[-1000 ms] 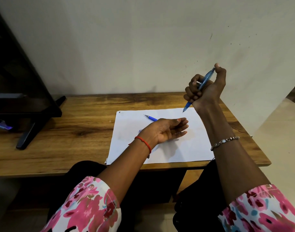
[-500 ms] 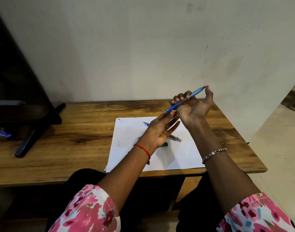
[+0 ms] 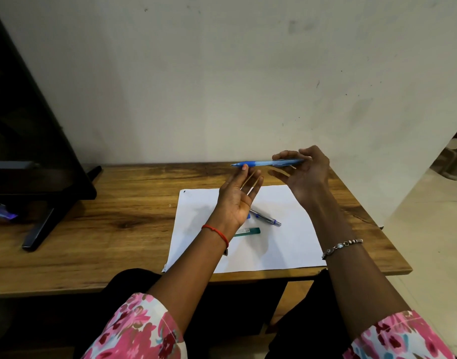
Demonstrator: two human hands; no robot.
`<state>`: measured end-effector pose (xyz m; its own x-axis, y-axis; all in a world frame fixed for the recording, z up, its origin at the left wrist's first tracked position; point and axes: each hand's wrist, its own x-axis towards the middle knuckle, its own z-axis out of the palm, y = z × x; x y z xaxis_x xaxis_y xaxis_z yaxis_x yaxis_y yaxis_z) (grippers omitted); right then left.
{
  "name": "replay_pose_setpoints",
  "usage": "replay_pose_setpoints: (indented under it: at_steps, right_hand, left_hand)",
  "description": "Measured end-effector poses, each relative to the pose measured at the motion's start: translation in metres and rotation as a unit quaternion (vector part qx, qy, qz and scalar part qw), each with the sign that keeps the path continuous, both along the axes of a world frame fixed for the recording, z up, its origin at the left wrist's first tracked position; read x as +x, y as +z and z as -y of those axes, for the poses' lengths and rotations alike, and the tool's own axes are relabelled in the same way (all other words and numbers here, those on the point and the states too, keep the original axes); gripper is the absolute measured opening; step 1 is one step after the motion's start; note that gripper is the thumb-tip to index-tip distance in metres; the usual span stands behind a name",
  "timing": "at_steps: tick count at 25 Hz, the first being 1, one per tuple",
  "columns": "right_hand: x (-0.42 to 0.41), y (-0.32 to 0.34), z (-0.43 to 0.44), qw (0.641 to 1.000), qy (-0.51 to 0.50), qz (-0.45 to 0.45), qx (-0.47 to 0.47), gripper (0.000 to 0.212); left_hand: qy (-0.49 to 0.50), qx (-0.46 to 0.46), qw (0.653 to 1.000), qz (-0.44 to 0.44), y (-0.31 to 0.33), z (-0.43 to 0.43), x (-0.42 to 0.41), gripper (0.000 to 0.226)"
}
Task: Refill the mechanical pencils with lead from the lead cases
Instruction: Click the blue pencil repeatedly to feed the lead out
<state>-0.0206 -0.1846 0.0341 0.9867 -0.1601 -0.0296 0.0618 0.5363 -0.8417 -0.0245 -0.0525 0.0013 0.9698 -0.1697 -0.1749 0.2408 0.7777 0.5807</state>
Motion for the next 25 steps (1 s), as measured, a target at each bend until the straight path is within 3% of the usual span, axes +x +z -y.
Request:
replay_pose_setpoints:
  at_steps: [1,3,5,13,19,25]
  right_hand:
    - [0.0,0.0,0.004,0.993,-0.01,-0.01,-0.116,0.021]
    - [-0.001,0.001,0.008,0.93,-0.011,-0.002,-0.367,0.015]
    - [-0.002,-0.001,0.012,0.868,0.01,0.021,-0.497,0.015]
    - [0.005,-0.013,0.015,0.791,0.04,0.025,-0.609,0.019]
    - [0.018,-0.03,0.029,0.72,0.061,-0.101,-0.684,0.028]
    - [0.02,-0.04,0.031,0.686,0.095,-0.18,-0.699,0.042]
  left_hand:
    - [0.005,0.004,1.0,-0.005,-0.001,-0.001,0.001,0.011]
    - [0.013,0.015,1.0,-0.014,-0.003,-0.002,0.003,0.009]
    - [0.018,0.026,0.999,-0.022,-0.004,-0.002,0.003,0.008]
    - [0.002,0.115,0.991,-0.067,-0.005,0.001,-0.001,0.007]
    - [0.006,0.182,0.974,-0.134,-0.007,-0.002,0.0,0.01]
    - [0.055,0.167,0.972,-0.157,-0.002,-0.017,0.009,0.012]
